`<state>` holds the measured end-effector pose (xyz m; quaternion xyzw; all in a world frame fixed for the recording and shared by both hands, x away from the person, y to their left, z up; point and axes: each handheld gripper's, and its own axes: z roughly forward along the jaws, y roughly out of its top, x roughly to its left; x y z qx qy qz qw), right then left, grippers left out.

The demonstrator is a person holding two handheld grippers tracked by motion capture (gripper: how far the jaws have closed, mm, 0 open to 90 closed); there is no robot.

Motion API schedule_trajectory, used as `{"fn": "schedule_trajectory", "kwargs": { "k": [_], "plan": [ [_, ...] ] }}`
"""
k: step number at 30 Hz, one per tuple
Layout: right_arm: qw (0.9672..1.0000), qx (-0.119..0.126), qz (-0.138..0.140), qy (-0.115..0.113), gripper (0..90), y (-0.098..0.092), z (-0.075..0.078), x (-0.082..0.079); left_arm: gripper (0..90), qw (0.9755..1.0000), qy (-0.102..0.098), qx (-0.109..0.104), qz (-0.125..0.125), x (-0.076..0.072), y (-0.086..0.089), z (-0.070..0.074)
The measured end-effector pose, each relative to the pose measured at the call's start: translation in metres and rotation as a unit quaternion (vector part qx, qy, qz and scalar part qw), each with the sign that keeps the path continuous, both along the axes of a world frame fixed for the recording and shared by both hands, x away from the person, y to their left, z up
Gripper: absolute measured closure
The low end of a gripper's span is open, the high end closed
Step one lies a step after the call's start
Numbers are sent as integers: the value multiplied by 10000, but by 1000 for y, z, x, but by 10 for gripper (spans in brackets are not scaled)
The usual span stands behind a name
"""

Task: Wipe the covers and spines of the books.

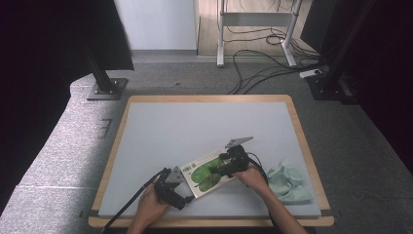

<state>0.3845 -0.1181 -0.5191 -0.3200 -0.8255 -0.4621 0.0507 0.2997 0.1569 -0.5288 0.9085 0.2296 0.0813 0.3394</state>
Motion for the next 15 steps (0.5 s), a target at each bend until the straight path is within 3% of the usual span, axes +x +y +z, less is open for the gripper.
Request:
{"fn": "schedule_trajectory", "kwargs": {
  "k": [1, 2, 3, 4, 6, 9, 13, 15],
  "plan": [
    [10000, -7, 44, 55, 126, 2, 0, -1, 0, 10000, 0, 0, -2, 0, 0, 0],
    [9992, -304, -108, -222, 123, 7, 2, -5, 0, 10000, -2, 1, -1, 0, 0, 0],
    [9952, -685, -197, -671, 123, 12, 4, -9, 0, 10000, -4, 1, -1, 0, 0, 0],
    [9932, -842, -187, -781, 118, 14, 5, -10, 0, 10000, -5, 1, 0, 0, 0, 0],
    [9925, -967, -276, -699, 94, 13, 3, -5, 0, 10000, -5, 2, 0, 0, 0, 0],
    [9880, -1149, -472, -922, 73, 6, -1, -1, 0, 10000, -3, 1, 0, 0, 0, 0],
    [9871, -1247, -623, -786, 48, -3, -5, 2, 0, 10000, -3, 0, -1, 0, 0, 0],
    [9902, -1073, -634, -623, 50, -7, -9, 3, 0, 10000, 0, -1, 0, 0, 0, 0]
  ]
}}
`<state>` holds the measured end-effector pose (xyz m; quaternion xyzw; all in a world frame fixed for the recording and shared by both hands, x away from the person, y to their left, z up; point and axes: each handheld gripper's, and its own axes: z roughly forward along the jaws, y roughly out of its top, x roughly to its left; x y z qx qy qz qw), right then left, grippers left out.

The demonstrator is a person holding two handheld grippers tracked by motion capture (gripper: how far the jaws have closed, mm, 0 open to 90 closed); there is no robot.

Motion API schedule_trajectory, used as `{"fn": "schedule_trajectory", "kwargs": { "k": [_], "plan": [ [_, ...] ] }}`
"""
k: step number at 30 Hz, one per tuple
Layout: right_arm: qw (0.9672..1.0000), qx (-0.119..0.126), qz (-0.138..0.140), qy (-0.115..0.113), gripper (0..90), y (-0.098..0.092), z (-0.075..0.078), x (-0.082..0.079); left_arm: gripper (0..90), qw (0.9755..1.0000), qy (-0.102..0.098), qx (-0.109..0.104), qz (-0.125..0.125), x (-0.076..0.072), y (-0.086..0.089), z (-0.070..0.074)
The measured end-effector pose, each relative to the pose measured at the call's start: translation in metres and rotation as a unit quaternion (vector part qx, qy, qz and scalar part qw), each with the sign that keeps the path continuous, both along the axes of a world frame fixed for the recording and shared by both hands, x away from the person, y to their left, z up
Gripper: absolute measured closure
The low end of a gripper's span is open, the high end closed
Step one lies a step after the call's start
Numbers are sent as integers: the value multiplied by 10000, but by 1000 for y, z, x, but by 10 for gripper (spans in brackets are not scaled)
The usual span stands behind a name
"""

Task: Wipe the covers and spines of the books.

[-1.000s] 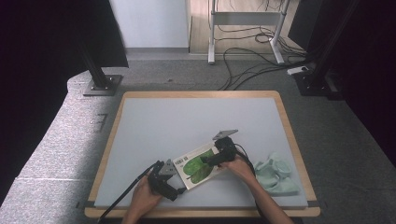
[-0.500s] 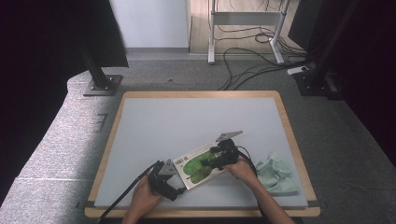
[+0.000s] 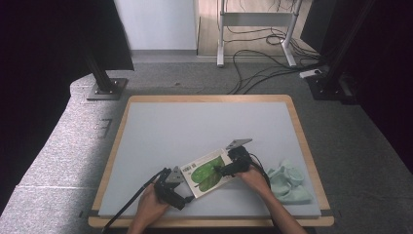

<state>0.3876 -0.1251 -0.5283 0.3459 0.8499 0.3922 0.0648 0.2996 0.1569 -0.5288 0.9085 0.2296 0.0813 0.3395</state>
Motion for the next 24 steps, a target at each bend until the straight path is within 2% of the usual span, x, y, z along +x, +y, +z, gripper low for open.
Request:
{"fn": "schedule_trajectory", "kwargs": {
  "k": [3, 4, 8, 10, 15, 20, 21, 24],
  "plan": [
    [9999, 118, 2, 12, 57, -1, -1, -2, 0, 10000, 1, 2, 0, 0, 0, 0],
    [9997, 229, 68, 111, 56, 0, 0, -3, 0, 10000, 2, 1, -1, 0, 0, 0],
    [9991, 310, -69, 283, 31, 2, 3, -4, 0, 10000, 6, -2, -1, 0, 0, 0],
    [9981, 451, -152, 397, 30, 0, 6, -4, 0, 10000, 9, -4, 1, 0, 0, 0],
    [9974, 586, -188, 362, 33, -2, 14, -6, 0, 10000, 8, -5, 2, 0, 0, 0],
    [9966, 672, -232, 420, 34, -6, 17, -11, 0, 10000, 5, -2, 3, 0, 0, 0],
    [9962, 714, -209, 456, 62, -7, 16, -13, 0, 10000, 5, -2, 3, 0, 0, 0],
    [9921, 996, 44, 757, 107, -9, 15, -16, 0, 10000, 3, -2, 3, 0, 0, 0]
  ]
}}
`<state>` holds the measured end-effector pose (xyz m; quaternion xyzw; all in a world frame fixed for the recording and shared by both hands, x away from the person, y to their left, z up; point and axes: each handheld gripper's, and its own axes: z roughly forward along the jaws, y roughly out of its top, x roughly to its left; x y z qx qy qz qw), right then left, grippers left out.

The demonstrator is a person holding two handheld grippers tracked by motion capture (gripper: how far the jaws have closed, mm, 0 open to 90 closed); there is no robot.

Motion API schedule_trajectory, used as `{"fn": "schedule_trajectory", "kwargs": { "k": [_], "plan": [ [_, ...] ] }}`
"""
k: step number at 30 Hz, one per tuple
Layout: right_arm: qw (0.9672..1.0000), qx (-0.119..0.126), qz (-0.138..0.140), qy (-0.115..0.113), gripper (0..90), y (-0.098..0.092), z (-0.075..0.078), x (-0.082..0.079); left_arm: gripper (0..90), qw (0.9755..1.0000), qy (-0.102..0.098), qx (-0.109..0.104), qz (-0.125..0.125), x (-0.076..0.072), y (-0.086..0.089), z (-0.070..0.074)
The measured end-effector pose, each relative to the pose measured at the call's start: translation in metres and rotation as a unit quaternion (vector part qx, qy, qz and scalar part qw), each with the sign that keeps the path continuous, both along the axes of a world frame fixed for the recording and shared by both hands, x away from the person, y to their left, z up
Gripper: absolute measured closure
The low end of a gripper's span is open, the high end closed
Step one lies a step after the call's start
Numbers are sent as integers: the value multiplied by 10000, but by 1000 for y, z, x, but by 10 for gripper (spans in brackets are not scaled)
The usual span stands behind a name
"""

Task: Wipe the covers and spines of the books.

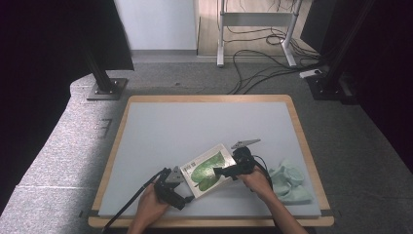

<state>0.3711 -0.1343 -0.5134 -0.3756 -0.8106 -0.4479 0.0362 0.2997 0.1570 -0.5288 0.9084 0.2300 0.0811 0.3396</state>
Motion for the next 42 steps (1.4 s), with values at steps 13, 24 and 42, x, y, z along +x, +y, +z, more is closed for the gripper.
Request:
{"fn": "schedule_trajectory", "kwargs": {
  "k": [13, 24, 42],
  "plan": [
    [9965, -558, 404, -481, 215, 9, 13, 17, 0, 10000, 7, -7, 0, 0, 0, 0],
    [9937, -188, 776, -784, 541, -1, 31, 26, 0, 10000, 13, -3, -7, 0, 1, 0],
    [9826, 295, 1062, -1498, 691, -25, 39, 6, 0, 9988, 327, -373, 41, 6, 4, 2]
  ]
}}
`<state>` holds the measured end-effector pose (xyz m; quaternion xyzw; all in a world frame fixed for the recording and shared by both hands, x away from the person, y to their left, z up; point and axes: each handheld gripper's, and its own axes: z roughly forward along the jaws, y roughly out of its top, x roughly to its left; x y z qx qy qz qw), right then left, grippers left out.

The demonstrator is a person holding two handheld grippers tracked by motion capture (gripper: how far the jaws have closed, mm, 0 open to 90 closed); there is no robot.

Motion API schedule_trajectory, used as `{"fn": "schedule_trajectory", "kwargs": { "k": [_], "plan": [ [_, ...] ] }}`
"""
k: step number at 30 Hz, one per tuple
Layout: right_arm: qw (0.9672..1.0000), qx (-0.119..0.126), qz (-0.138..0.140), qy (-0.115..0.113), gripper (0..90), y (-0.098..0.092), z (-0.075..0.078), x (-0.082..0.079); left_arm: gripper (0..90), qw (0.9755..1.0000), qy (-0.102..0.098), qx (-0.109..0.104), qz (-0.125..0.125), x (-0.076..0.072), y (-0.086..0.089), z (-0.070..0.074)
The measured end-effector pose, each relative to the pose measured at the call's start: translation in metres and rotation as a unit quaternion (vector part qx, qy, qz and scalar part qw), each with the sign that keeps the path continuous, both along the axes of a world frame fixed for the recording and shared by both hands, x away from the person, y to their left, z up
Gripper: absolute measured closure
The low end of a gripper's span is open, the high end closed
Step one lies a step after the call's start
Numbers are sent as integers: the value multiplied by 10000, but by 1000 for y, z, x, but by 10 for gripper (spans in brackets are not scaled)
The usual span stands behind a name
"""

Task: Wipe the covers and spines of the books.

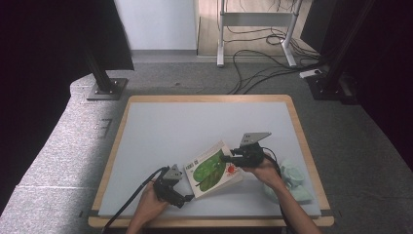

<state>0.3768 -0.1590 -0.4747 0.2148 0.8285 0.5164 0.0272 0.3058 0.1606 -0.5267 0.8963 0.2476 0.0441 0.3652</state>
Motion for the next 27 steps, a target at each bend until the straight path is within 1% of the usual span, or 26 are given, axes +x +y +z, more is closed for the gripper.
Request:
{"fn": "schedule_trajectory", "kwargs": {
  "k": [2, 6, 9, 10, 11, 12, 14, 17, 19, 22, 25, 26, 27],
  "plan": [
    [10000, 43, 42, -69, 694, -1, 1, -2, 0, 10000, 46, -61, 1, 2, 0, 0],
    [9998, 80, 106, -128, 699, -4, 4, -6, 0, 9998, 113, -137, 7, 5, -1, 0],
    [9996, 99, 165, -205, 702, -6, 7, -10, 0, 9998, 110, -143, -5, 8, -4, 1],
    [9995, 106, 187, -227, 703, -7, 8, -11, 0, 9997, 137, -182, -20, 9, -5, 0],
    [9995, 119, 198, -232, 704, -8, 8, -13, 0, 9996, 167, -216, -24, 10, -4, 1],
    [9994, 118, 214, -244, 704, -9, 9, -14, 0, 9994, 190, -298, 14, 12, -4, 1],
    [9993, 128, 249, -261, 706, -10, 10, -15, 0, 9991, 227, -371, 9, 14, -4, 2],
    [9991, 142, 307, -266, 707, -12, 11, -17, 0, 9990, 217, -395, -15, 17, -8, 5],
    [9991, 131, 317, -243, 707, -13, 11, -18, 0, 9992, 218, -340, -33, 18, -13, 7],
    [9993, 129, 327, -136, 707, -17, 9, -17, 0, 9994, 189, -275, -41, 19, -15, 9],
    [9995, 144, 291, 56, 693, -20, 7, -16, 0, 9995, 195, -254, -12, 18, -17, 10],
    [9995, 135, 260, 98, 684, -20, 7, -15, 0, 9994, 230, -260, -14, 17, -17, 10],
    [9996, 70, 184, 196, 660, -20, 6, -14, 0, 9993, 271, -270, -38, 17, -18, 10]
  ]
}}
